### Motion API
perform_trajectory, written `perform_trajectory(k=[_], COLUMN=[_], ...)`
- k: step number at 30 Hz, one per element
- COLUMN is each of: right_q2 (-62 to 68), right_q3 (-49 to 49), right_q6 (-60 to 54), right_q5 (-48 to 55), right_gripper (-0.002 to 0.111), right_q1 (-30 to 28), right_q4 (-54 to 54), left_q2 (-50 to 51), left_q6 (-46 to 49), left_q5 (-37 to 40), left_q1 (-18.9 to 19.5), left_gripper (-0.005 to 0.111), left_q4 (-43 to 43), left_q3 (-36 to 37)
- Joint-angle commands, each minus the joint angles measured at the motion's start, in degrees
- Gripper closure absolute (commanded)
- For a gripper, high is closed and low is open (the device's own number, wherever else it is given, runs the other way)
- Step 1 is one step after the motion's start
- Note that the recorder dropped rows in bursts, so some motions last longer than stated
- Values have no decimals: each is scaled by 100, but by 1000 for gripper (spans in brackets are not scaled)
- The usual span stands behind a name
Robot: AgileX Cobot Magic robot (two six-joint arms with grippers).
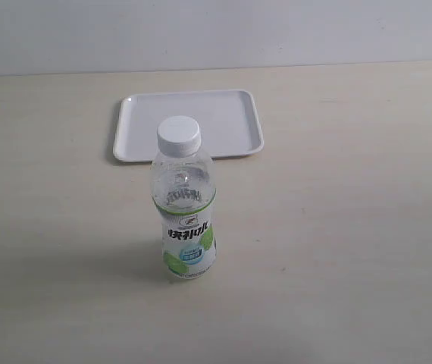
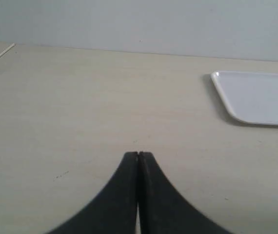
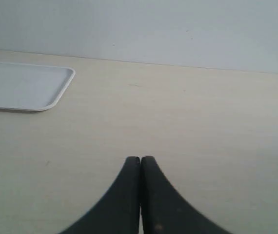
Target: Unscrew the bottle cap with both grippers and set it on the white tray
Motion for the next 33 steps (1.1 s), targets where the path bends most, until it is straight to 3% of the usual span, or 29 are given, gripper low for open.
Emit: perform_trajectory(k=[1, 11, 15, 16, 21, 25, 29, 33], right_q2=[-36, -36, -36, -36, -36, -36, -36, -36], right_q3=[30, 30, 30, 30, 30, 30, 30, 30], right_q6=[-11, -11, -11, -11, -11, -11, -11, -11], right_q5=[-71, -71, -71, -71, -71, -71, -71, -71], right_gripper=[108, 108, 108, 108, 108, 108, 108, 108], right_q1=[-32, -32, -32, -32, -32, -32, -32, -32], right_q4=[-9, -9, -9, -9, -9, -9, -9, -9], left_q2=[-35, -35, -35, -35, -35, -35, 476, 1566], left_q6=[26, 401, -363, -361, -1727, -1828, -1675, -1687], left_q5=[-24, -241, -1772, -2299, -3323, -5877, -5811, -5657], left_q1=[17, 17, 7, 7, 7, 7, 7, 7], left_gripper=[107, 107, 107, 107, 107, 107, 107, 107], left_q4=[1, 260, -780, -769, -781, -747, -643, 735], left_q3=[16, 16, 16, 16, 16, 16, -545, -783])
